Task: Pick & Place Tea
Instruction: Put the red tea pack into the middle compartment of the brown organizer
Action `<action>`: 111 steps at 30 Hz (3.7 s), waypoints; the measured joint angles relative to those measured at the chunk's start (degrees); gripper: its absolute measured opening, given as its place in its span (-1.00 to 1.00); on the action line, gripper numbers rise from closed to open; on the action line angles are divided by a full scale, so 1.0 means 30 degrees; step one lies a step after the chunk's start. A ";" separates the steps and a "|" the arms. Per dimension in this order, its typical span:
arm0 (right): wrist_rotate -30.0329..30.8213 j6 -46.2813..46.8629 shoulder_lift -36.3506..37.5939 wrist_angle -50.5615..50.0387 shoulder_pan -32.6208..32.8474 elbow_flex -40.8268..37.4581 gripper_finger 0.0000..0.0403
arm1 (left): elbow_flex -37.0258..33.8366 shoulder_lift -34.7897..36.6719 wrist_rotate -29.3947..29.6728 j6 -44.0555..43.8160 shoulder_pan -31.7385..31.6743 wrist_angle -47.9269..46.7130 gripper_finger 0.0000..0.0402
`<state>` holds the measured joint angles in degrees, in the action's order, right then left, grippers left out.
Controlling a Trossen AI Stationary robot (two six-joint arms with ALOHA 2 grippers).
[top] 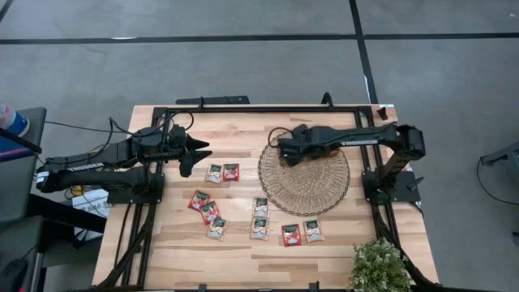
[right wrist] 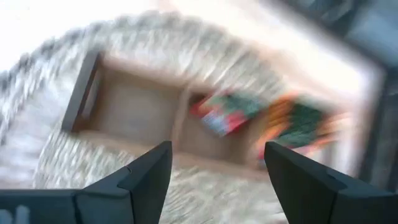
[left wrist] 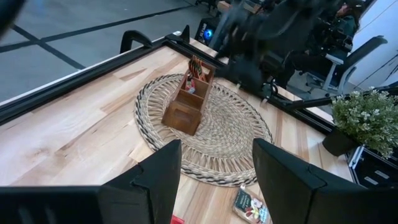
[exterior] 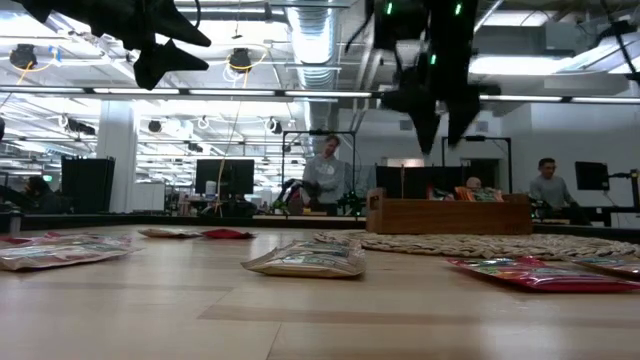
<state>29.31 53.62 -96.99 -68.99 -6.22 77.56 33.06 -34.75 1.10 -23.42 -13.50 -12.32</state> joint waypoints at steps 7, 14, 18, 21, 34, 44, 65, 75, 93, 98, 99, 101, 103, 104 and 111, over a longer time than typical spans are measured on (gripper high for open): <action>0.6652 -0.1946 0.3651 -0.1943 0.0823 0.1661 0.24 | 0.0000 -0.0005 0.0000 -0.0007 0.0000 0.0000 -0.05; 0.7048 -0.4324 0.8769 -0.1451 0.1577 -0.0025 0.24 | 0.0000 -0.0005 0.0000 -0.0214 -0.0006 0.0000 -0.05; 0.6318 -0.4468 1.1811 0.0720 0.2601 -0.2790 0.24 | 0.0000 -0.0005 0.0005 -0.0643 -0.0002 -0.0007 -0.05; 0.5352 -0.4885 1.3828 0.4192 0.4108 -0.5360 0.24 | 0.0000 -0.0005 0.0006 -0.0661 -0.0003 -0.0006 -0.05; 0.5302 -0.2462 1.5971 1.1513 0.7104 -1.3803 0.24 | 0.0000 -0.0005 0.0094 -0.1129 -0.0007 -0.0007 -0.05; 0.2070 -0.7753 1.6098 1.4766 0.6019 -1.3820 0.24 | 0.0000 -0.0005 0.0218 -0.2303 -0.0006 -0.0007 -0.05; -1.1777 -1.4354 1.7757 1.6451 -0.0086 -1.4137 0.24 | 0.0000 -0.0012 -0.4357 -0.1994 0.0036 0.0000 -0.05; -1.0547 -1.0632 2.6573 1.7367 0.2731 -1.8878 0.24 | 0.0000 -0.1278 -0.4437 -0.1337 0.0036 0.1432 -0.05; -0.7072 -0.9391 3.2276 1.9485 0.6084 -2.2739 0.24 | 0.0000 -0.8715 -0.3857 -0.4912 0.1282 0.7707 -0.05; -0.7057 -0.9398 3.2265 1.9457 0.6069 -2.2752 0.24 | 0.0000 -1.0623 -0.3942 -0.6915 0.1297 0.9380 -0.05; -0.7058 -0.9398 3.2247 1.9444 0.6069 -2.2752 0.24 | 0.0000 -1.0953 -0.3931 -0.7252 0.1297 0.9826 -0.05; -0.7072 -0.9391 3.2268 1.9471 0.6062 -2.2752 0.24 | 0.0000 -1.1430 -0.3790 -0.8041 0.1290 1.0787 -0.05; -0.7079 -0.9391 3.2266 1.9502 0.6062 -2.2752 0.24 | 0.0000 -1.1683 -0.3800 -0.8264 0.1266 1.1477 -0.05; -0.7085 -0.9388 3.2265 1.9502 0.6062 -2.2752 0.24 | 0.0000 -1.1699 -0.3925 -0.8060 0.1213 1.1587 -0.05; -0.7115 -0.9383 3.2267 1.9509 0.6026 -2.2752 0.24 | 0.1235 -1.1465 -0.2419 -0.9892 0.0809 0.8597 -0.05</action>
<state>7.97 25.47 -0.19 -10.46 11.86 9.30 36.76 -69.14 -6.15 -53.10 -11.07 13.47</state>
